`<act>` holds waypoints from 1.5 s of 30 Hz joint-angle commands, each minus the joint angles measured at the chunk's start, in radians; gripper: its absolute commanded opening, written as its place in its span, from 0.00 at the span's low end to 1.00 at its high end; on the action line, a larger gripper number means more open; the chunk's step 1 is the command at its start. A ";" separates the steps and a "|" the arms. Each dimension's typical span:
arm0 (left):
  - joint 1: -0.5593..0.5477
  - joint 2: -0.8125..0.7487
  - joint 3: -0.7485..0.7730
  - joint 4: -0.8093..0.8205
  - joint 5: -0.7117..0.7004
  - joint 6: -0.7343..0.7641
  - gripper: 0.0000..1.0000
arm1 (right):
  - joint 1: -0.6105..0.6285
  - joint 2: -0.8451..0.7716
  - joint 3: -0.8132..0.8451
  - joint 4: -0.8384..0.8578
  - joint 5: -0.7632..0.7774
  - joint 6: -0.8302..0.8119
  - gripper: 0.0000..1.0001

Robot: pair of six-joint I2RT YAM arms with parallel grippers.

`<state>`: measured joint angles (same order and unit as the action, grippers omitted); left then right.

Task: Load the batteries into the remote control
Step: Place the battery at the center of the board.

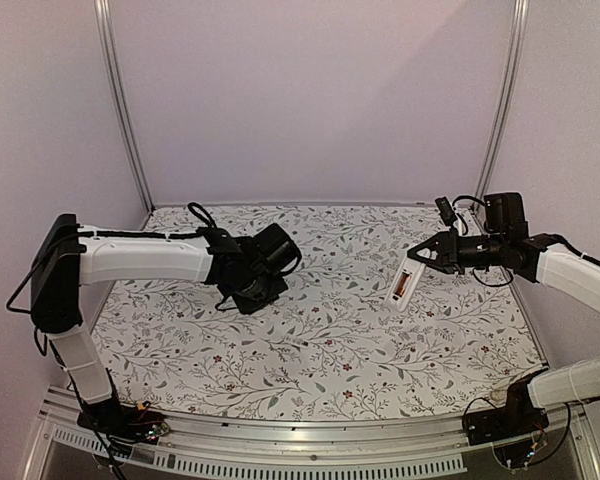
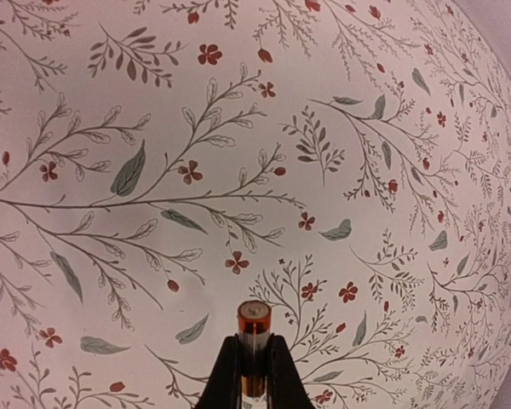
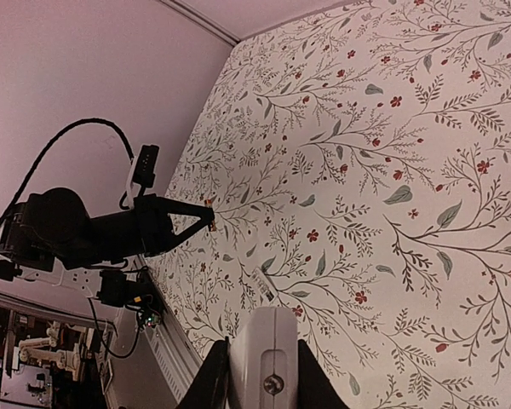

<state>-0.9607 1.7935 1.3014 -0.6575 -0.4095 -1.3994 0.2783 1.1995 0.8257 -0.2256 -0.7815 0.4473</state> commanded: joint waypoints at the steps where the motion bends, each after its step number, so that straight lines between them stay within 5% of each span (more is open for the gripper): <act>1: 0.036 0.034 -0.026 0.016 0.068 -0.223 0.00 | -0.007 -0.015 0.008 -0.005 -0.017 -0.013 0.00; 16: 0.055 0.219 0.036 -0.020 0.165 -0.322 0.00 | -0.006 -0.002 0.004 -0.006 -0.016 -0.027 0.00; 34: 0.068 0.223 0.039 -0.013 0.202 -0.271 0.31 | -0.007 0.009 0.007 -0.005 -0.026 -0.033 0.01; 41: 0.065 0.062 0.022 0.077 0.095 -0.040 0.49 | -0.007 0.007 0.010 -0.005 -0.029 -0.035 0.01; 45: 0.085 -0.050 -0.001 0.201 0.158 0.348 0.65 | -0.007 0.000 0.011 -0.005 -0.030 -0.035 0.01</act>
<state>-0.9039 1.8645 1.3113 -0.5854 -0.2749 -1.4303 0.2783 1.1999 0.8257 -0.2256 -0.7959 0.4252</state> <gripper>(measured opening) 0.581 0.198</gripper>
